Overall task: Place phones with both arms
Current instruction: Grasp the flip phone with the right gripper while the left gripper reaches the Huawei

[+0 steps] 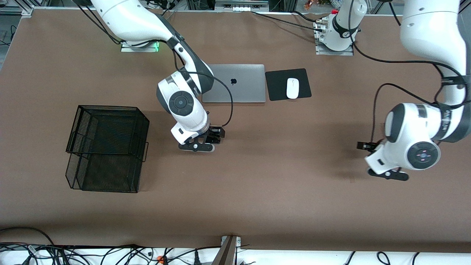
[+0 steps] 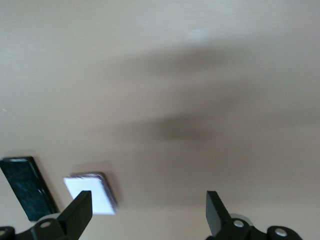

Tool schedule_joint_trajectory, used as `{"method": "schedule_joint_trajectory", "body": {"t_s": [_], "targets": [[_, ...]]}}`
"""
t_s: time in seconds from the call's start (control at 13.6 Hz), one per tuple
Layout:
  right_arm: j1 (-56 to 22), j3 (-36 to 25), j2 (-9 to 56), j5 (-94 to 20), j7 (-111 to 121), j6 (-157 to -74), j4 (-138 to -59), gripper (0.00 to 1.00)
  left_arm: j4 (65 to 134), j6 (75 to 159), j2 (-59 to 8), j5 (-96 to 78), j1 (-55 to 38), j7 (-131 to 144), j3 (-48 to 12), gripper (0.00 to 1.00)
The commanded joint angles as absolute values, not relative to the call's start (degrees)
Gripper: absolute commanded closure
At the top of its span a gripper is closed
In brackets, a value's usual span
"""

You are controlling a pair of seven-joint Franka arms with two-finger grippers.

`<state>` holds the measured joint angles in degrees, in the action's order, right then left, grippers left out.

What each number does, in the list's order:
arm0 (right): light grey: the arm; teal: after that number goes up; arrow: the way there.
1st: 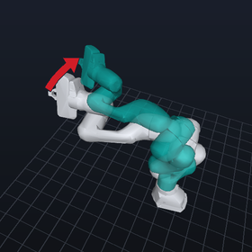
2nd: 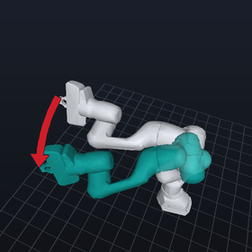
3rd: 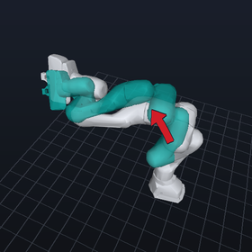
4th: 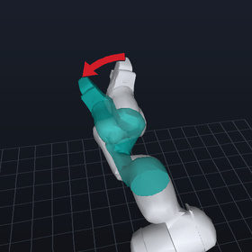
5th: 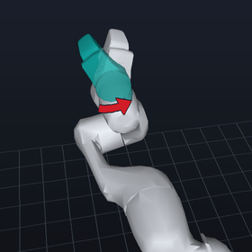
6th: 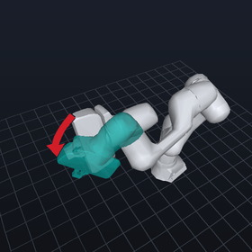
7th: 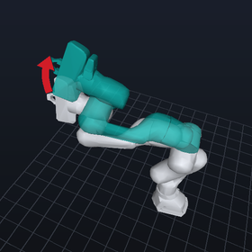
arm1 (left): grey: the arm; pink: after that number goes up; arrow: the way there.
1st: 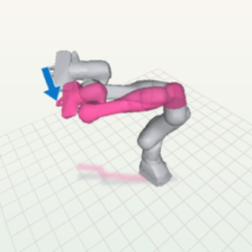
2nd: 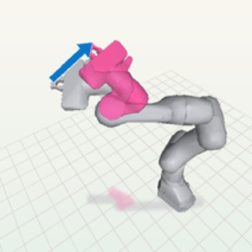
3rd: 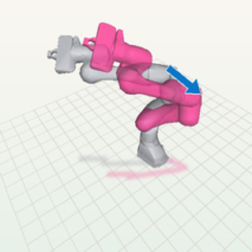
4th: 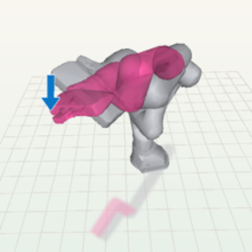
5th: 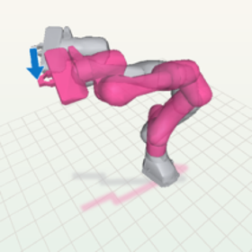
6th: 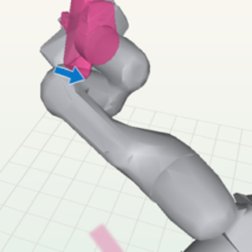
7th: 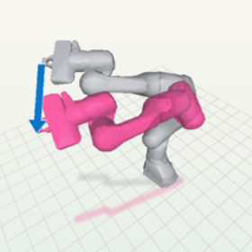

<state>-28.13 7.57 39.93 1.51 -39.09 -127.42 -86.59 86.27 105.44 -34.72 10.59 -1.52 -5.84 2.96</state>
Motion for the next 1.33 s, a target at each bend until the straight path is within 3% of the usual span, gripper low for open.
{"method": "schedule_joint_trajectory", "body": {"t_s": [0.0, 0.37, 0.74, 1.25], "targets": [[-30.1, 7.0, 42.1, 4.0, -41.0, -128.8, -85.4, 0.0, 99.8, 116.9, -27.3, 12.1, 5.8, -12.6, 1.8, 0.0], [-30.1, 7.1, 43.9, 4.2, -40.1, -128.7, -86.2, 0.0, 108.8, 124.3, -23.2, 11.4, 14.8, -17.6, 1.3, 0.0], [-30.3, 7.1, 45.4, 4.1, -39.0, -129.2, -87.0, 0.0, 120.9, 137.4, -20.0, 3.5, 19.8, -17.5, 1.3, 0.0], [-31.1, 7.1, 46.8, 4.1, -38.9, -129.3, -87.0, 0.0, 127.3, 145.0, -19.5, 1.1, 21.7, -16.5, 1.3, 0.0]]}}
